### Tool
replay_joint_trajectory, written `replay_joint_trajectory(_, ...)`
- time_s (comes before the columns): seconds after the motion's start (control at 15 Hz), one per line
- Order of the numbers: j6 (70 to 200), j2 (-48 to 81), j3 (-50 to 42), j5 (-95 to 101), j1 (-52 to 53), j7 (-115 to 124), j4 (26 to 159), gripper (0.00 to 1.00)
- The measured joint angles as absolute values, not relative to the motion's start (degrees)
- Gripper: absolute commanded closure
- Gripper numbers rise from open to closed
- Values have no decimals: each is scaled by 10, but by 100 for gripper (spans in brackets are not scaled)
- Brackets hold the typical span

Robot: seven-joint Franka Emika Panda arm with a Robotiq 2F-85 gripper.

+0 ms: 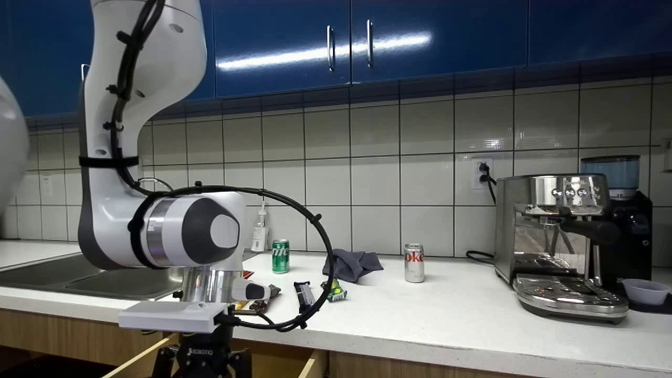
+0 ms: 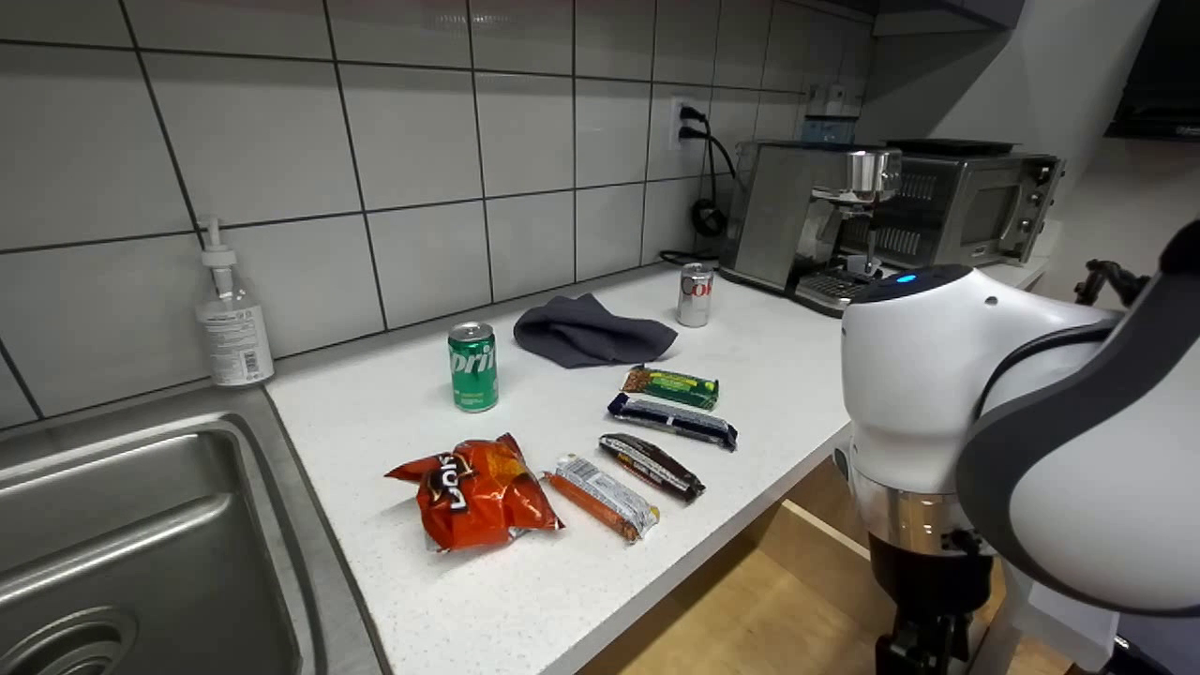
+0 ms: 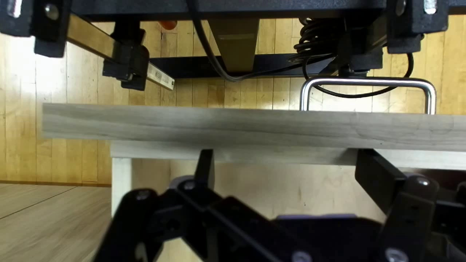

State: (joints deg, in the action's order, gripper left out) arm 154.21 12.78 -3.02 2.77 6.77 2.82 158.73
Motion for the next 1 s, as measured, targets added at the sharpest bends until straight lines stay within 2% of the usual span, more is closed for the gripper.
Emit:
replay_joint_trajectory(0.33, 1513, 87, -31, 27, 39, 20, 1587, 0)
replay_joint_trajectory(1.0, 1397, -89, -39, 29, 0, -96, 1587, 0)
